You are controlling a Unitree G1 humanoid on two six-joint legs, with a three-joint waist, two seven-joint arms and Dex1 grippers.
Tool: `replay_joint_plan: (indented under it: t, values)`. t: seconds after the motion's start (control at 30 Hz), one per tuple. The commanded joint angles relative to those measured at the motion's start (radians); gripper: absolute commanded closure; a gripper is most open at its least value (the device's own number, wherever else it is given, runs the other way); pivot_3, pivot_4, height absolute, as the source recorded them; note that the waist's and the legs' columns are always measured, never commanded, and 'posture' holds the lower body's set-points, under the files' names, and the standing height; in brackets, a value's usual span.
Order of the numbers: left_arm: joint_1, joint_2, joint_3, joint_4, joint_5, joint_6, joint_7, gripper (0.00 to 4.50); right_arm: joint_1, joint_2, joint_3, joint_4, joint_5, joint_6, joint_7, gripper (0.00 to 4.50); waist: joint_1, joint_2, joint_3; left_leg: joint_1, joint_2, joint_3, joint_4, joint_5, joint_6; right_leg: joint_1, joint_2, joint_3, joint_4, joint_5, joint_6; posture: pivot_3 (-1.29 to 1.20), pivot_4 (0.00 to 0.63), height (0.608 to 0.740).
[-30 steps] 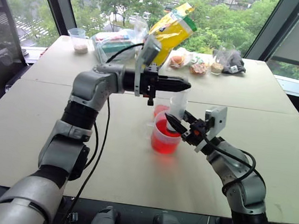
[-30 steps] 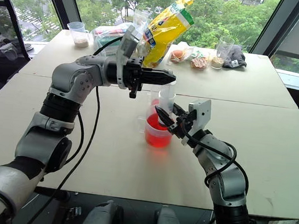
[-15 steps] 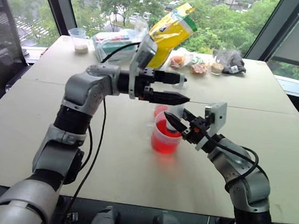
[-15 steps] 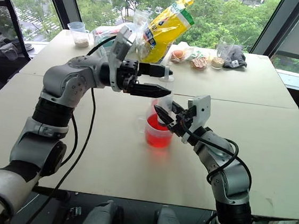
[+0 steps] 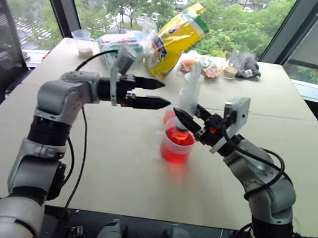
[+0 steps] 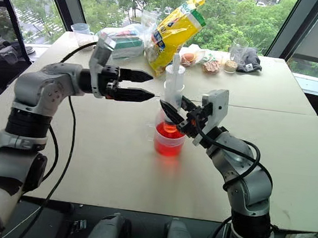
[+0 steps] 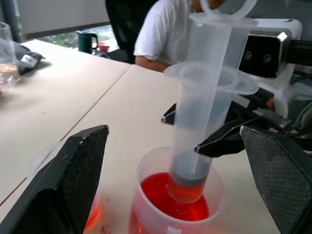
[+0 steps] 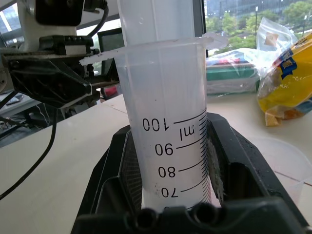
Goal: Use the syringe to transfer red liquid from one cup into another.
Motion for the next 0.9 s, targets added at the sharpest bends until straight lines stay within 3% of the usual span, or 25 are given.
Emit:
replay_joint_plan:
  t: [0.03, 0.13, 0.33, 0.5, 0.9]
  values:
    - [-0.004, 0.018, 0.052, -0.005, 0.000, -0.025, 0.035, 0.06, -0.116, -0.037, -0.037, 0.015, 0.012, -0.014, 0.019, 3.09, 0.000, 0.000, 0.000, 0.000, 0.000, 0.000, 0.000, 0.000, 0.000, 0.000, 0.000, 0.000, 0.000, 0.000, 0.000, 0.00, 0.150, 0.740]
    - [-0.001, 0.030, 0.074, 0.012, 0.009, -0.045, 0.065, 0.06, -0.240, -0.052, -0.054, 0.161, 0.001, -0.053, 0.058, 3.09, 0.000, 0.000, 0.000, 0.000, 0.000, 0.000, 0.000, 0.000, 0.000, 0.000, 0.000, 0.000, 0.000, 0.000, 0.000, 0.00, 0.150, 0.740]
    - [0.036, 0.043, 0.100, -0.008, 0.001, -0.057, 0.119, 0.06, -0.469, -0.020, -0.036, 0.652, -0.135, -0.319, 0.128, 3.09, -0.003, 0.000, 0.000, 0.000, 0.000, 0.001, 0.000, 0.000, 0.000, 0.000, 0.000, 0.000, 0.000, 0.000, 0.000, 0.00, 0.150, 0.740]
    - [0.059, 0.059, 0.113, -0.045, -0.012, -0.048, 0.146, 0.06, -0.555, 0.040, -0.036, 0.983, -0.199, -0.515, 0.172, 3.09, -0.003, 0.000, 0.000, 0.000, 0.000, 0.003, -0.001, 0.000, 0.000, -0.001, 0.000, 0.000, 0.000, 0.000, 0.000, 0.00, 0.150, 0.740]
    - [-0.148, -0.018, 0.054, 0.148, 0.041, -0.180, 0.098, 0.06, -0.535, 0.093, -0.032, 1.052, -0.230, -0.590, 0.204, 3.09, -0.002, 0.000, 0.000, -0.001, 0.000, 0.005, -0.001, 0.000, -0.001, -0.001, -0.001, 0.000, -0.001, 0.000, 0.000, 0.00, 0.150, 0.740]
